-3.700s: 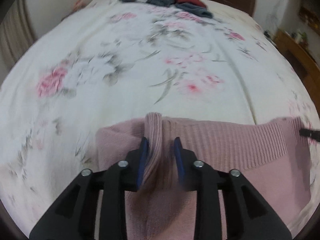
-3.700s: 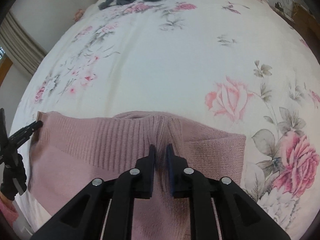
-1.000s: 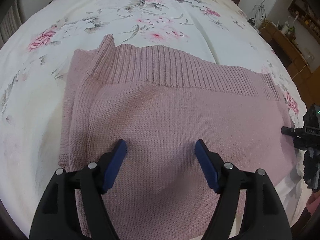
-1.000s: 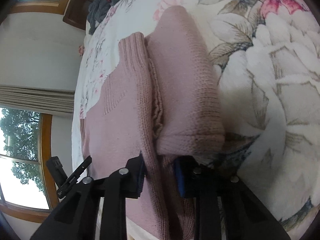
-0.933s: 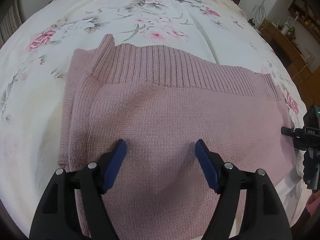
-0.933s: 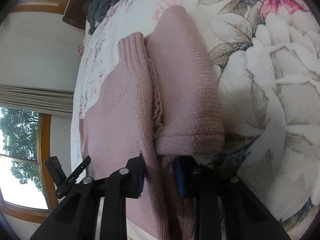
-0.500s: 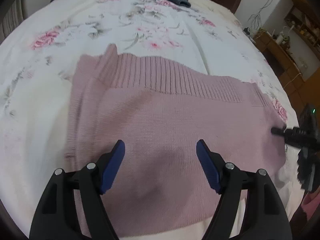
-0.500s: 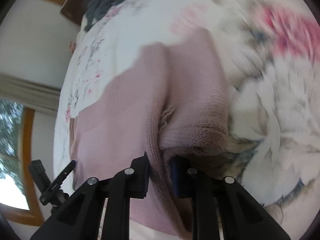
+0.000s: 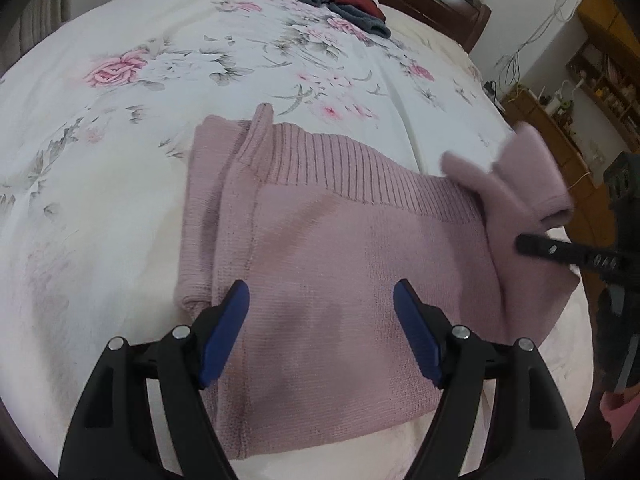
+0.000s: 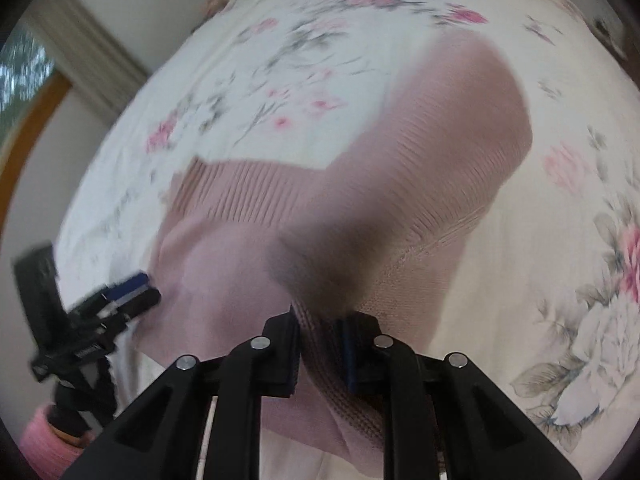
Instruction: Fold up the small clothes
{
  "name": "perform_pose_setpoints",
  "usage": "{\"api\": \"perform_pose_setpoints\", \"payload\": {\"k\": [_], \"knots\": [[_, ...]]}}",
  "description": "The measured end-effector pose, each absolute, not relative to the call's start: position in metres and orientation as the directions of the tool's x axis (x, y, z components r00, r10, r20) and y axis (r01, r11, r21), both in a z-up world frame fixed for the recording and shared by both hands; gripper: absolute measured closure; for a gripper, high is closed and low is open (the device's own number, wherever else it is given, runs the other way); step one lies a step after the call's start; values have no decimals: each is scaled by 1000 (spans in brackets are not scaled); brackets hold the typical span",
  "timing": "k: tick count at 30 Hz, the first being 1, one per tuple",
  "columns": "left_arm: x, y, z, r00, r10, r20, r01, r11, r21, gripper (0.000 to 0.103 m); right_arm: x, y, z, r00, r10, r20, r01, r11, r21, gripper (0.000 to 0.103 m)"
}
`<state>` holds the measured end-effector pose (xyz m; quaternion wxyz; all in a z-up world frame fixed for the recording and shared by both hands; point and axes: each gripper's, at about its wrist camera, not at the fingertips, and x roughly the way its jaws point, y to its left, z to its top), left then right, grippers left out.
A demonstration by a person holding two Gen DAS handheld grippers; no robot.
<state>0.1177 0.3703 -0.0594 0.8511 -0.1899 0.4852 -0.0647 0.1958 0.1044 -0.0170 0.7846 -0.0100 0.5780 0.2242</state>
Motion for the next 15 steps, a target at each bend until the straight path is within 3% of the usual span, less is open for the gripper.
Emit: {"api": "perform_pose_setpoints", "payload": {"k": [4,8,11,13,15], "knots": [[120,372,-60,525,-313,-791,-83,906,-414,29,183,136,-31,233,275,-933,-450,881,147,84],[121,372,-61,522,-340,-782,-89,891,-446,29,182,146,-43,120,381,-917,-447,845,293,70],[124,369,-61,516,-372,-772,-84,875,-477,29,183,140,-35,129,414,-901,-437,839,323,67],[125,365,-60,511,-407,-757,-77,856,-511,29,182,128,-26,110,472,-875,-412,823,392,56],[127,358,-59,504,-437,-745,-71,839,-540,29,181,109,-15,68,581,-811,-360,772,523,56]]}}
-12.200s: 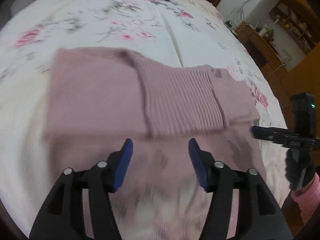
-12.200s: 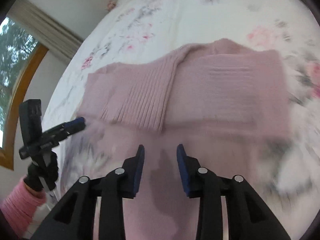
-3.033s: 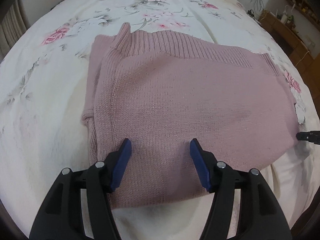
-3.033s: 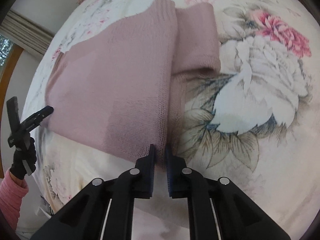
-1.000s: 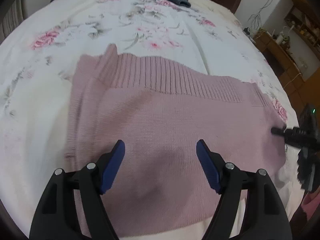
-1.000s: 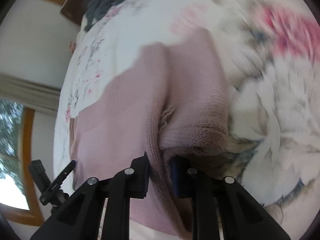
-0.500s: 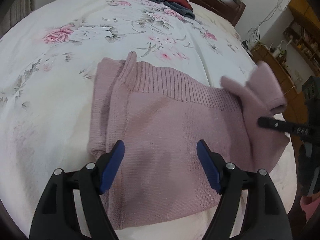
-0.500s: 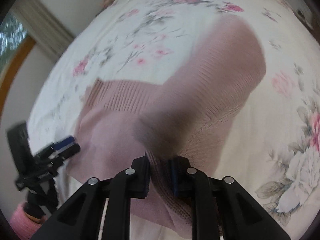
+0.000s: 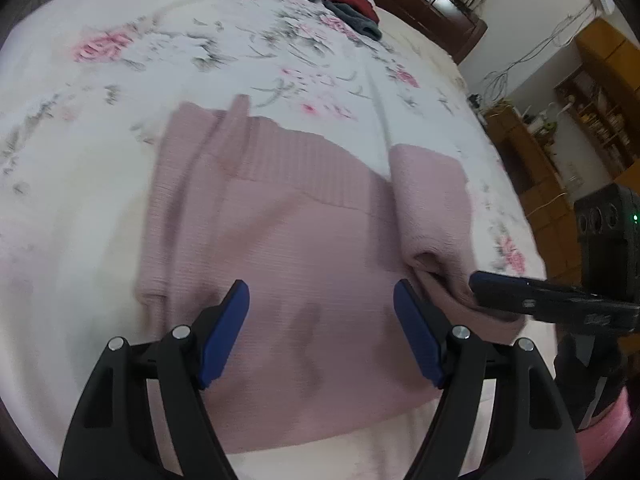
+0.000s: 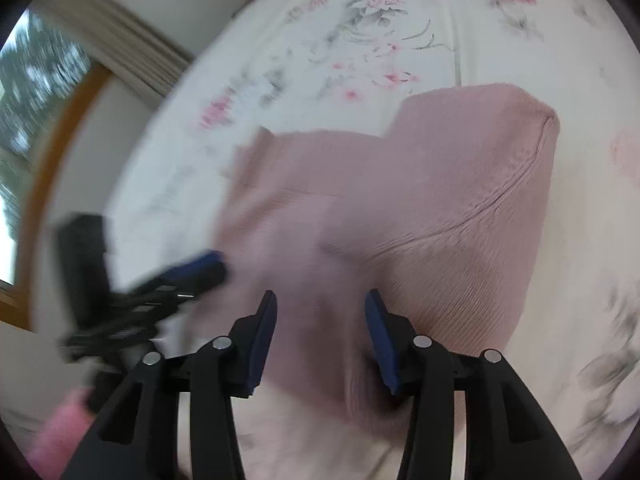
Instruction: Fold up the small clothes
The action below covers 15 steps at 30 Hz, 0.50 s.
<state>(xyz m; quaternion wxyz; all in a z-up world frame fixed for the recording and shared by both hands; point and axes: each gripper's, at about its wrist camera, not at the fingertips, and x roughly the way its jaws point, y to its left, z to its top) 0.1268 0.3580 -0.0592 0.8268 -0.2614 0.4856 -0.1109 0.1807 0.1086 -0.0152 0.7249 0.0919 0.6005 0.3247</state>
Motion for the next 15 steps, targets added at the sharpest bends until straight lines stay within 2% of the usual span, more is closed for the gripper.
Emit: {"api": "perform_pose_setpoints", "payload": {"k": [2,4,9,15], "knots": [[131,346,-58,492,-480,-726,-55,815,-576,29,180,92,-8,53,655,-753,-307,729,612,56],[136,334,-55,482,-517,-707,-40,793,-607,29,179,67,2,87,681,-727,-265,719,642,56],[156,305,-57,451,-587,-672,-26,744,-668,26,182,13,8,185,627,-757,-213,777,592,55],[184,279,-86,385,-659,-646,-106,663,-741,26,177,-36,-40,174,568,-804,-97,823,560,55]]}}
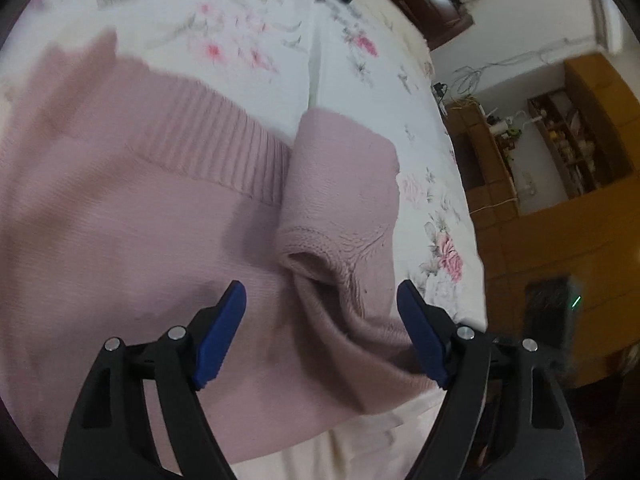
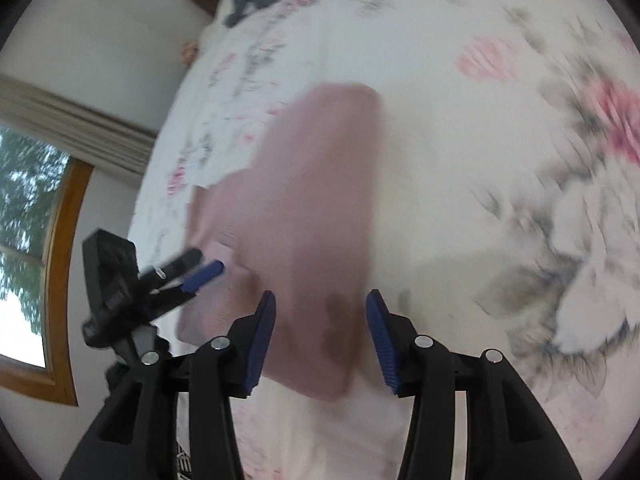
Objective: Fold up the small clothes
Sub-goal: 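Grasp the folded side with the left tool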
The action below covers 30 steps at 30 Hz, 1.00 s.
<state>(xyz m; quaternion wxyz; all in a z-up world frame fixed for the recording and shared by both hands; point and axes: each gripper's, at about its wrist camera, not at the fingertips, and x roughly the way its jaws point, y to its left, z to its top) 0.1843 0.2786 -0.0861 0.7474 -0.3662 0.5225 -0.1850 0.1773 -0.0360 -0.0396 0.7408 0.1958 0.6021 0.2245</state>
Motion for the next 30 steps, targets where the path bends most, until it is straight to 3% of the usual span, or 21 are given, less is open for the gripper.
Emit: {"api": "perform_pose_setpoints", "payload": {"k": [14,16,18,21,30], "knots": [[215,239,-104,356,-712,-606,-136,602,-787,27,170,-53,-79,155,568,-809,-93,823,560,55],[219,234,-107,345,-710,-613,-144,606,-782,36,170,-60,-83,154,573,-805,-80,819,568,55],[220,231,-109,340,-706,-621,-151,611,-777,57,170,-66,-86,152,577,-803,-64,816,574,54],[216,228,-104,362,-694,-623,-127,626,-770,74,168,-71,-89,149,575,-804,-55,817,574,53],[190,242,-65,475,-682,-556,-17,624,-781,81,160,-70,-92,138,587,-798,-60,809,585,52]]}}
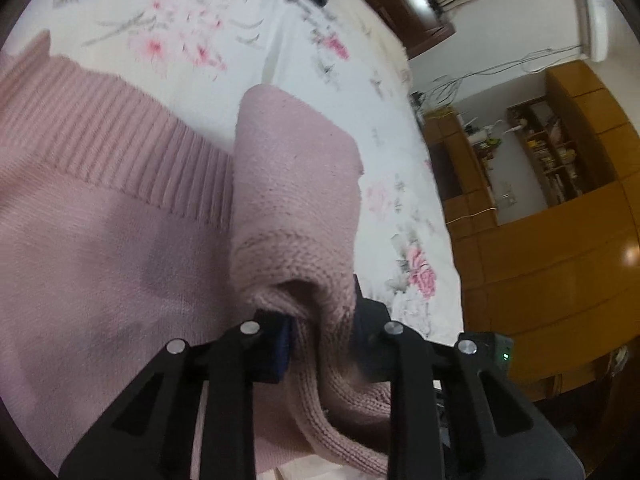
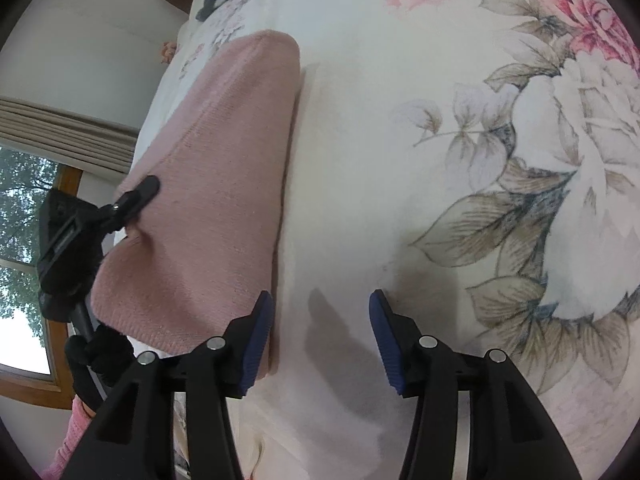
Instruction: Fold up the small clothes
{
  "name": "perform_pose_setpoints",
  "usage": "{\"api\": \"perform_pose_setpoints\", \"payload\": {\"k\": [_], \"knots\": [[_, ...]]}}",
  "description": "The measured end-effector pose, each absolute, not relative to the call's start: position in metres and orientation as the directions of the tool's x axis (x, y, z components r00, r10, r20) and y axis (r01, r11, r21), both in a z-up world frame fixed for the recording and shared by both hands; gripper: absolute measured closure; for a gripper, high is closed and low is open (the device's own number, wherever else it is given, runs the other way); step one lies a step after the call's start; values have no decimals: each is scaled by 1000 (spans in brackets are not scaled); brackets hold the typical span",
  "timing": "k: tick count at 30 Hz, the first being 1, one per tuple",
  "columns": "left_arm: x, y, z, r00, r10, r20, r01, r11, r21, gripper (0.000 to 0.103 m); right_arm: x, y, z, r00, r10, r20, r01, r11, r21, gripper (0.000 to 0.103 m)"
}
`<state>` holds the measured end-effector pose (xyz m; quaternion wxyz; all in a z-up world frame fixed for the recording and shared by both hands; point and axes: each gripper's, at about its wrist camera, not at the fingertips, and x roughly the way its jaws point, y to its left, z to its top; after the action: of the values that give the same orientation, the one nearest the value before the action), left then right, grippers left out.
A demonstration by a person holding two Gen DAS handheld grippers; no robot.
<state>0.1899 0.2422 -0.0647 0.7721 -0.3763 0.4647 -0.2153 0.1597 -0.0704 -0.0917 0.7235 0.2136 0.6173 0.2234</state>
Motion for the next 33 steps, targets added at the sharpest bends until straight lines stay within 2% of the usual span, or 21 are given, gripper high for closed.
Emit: {"api": "perform_pose_setpoints", "payload": {"k": [6,17,21,26,33], "knots": [[169,282,-42,537,-660,-525,11,629,-778,81,159,-52,-81,140,595,-792,-121,804,583,51],[132,379,-22,605,-575,-550,-51,662,-748,81,153,4,-70,101,658,-746,-234,745,625,46],[121,413,-27,624,-548,-557,-90,658,-748,81,146,30,-70,68,681,-729,-279,715,641,42],[115,445,-44,633,-515,-578,-139,659,-739,81,134,53,-77,16,687,-727,-303,696,651,42],[120,452,-94,553,-525,-646,-209,663,-718,80,129,79,-88,-51,685,-727,-308,682,664,42]]}}
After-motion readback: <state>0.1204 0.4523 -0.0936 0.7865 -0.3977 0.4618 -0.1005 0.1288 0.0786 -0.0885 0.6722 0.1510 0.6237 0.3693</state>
